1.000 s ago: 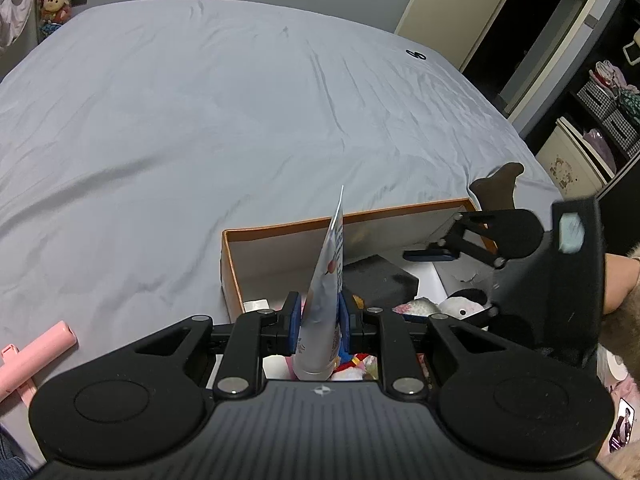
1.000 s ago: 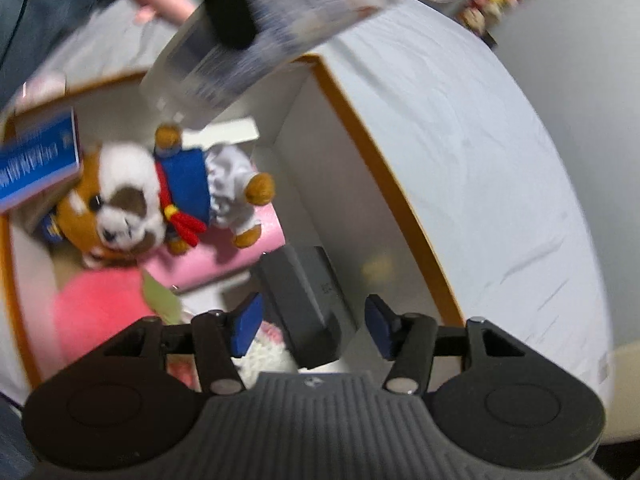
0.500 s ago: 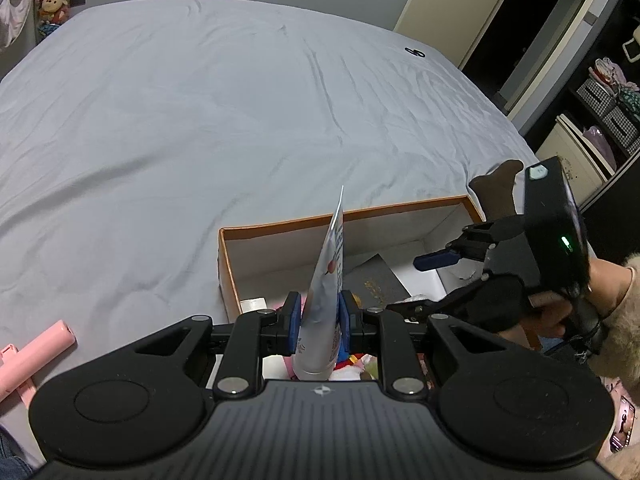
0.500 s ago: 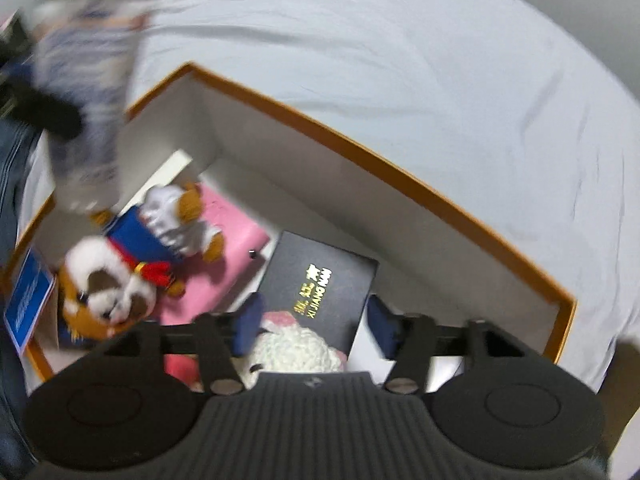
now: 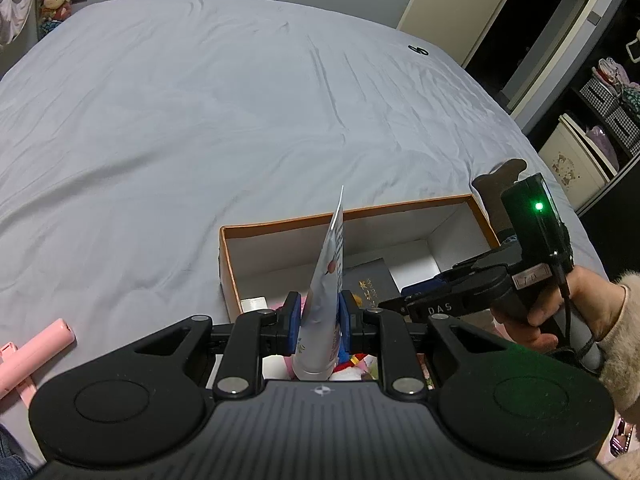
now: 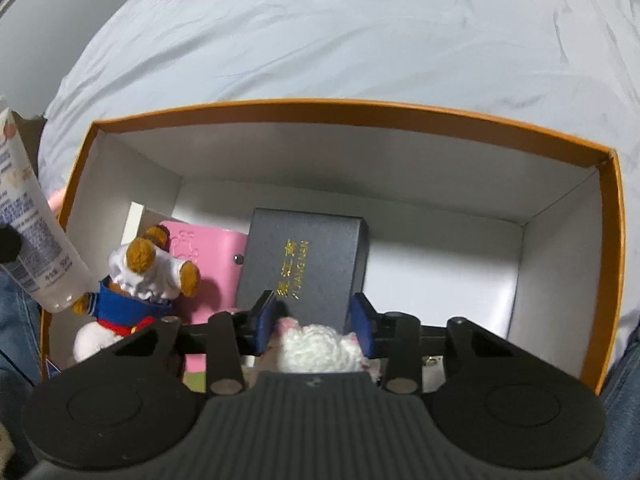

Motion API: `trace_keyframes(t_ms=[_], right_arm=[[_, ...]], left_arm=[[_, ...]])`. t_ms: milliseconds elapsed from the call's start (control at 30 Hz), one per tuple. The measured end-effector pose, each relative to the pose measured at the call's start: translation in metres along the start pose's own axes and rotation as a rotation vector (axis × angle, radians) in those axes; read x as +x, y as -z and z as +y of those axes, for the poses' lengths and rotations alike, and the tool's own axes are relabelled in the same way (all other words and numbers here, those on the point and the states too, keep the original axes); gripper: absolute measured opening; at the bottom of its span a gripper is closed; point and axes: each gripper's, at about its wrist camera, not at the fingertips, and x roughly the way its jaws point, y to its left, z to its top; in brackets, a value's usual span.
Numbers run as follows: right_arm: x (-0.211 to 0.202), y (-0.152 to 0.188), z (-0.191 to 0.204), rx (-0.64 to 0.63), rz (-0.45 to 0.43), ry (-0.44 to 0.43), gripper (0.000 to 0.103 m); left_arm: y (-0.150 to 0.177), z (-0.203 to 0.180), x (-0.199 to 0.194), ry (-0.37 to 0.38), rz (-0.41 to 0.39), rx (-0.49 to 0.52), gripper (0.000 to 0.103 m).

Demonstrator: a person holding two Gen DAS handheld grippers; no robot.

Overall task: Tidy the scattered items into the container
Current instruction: 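Open the right tool to drop the black box while the left tool lowers the Vaseline tube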

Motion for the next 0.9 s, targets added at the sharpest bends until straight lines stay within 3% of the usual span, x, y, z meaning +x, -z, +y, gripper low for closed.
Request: trace_keyframes(t_ms=[67,333,500,633,900], right_arm=[[0.010,0.001,0.018,-0.016,0.000,0.011,0.043],[0.009,0.012,0.024,-0.084,-0.005,0.040,0.045],[-0.006,0.018,0.033,-0.145,-0.093,0.099,0.051],[-0.019,0.031,0.037,-0.174,-0.138,0.123,0.051],[-0.030,0.046,0.037,-0.195,-0.152,0.103,0.051]], left_arm=[[0.000,0.000,0.000,0.001,0.000,0.001,0.023],[-0.007,-0.003,0.002,0.009,-0.008,0.007,0.023],[-0.014,-0.010,-0.003,0.008,-0.059,0.040,0.023],[-0.023,-0.017,0.006,-0.033,-0.108,0.138,0.023],[-0.022,-0.028,0.040,0.025,-0.090,0.427,0.023]])
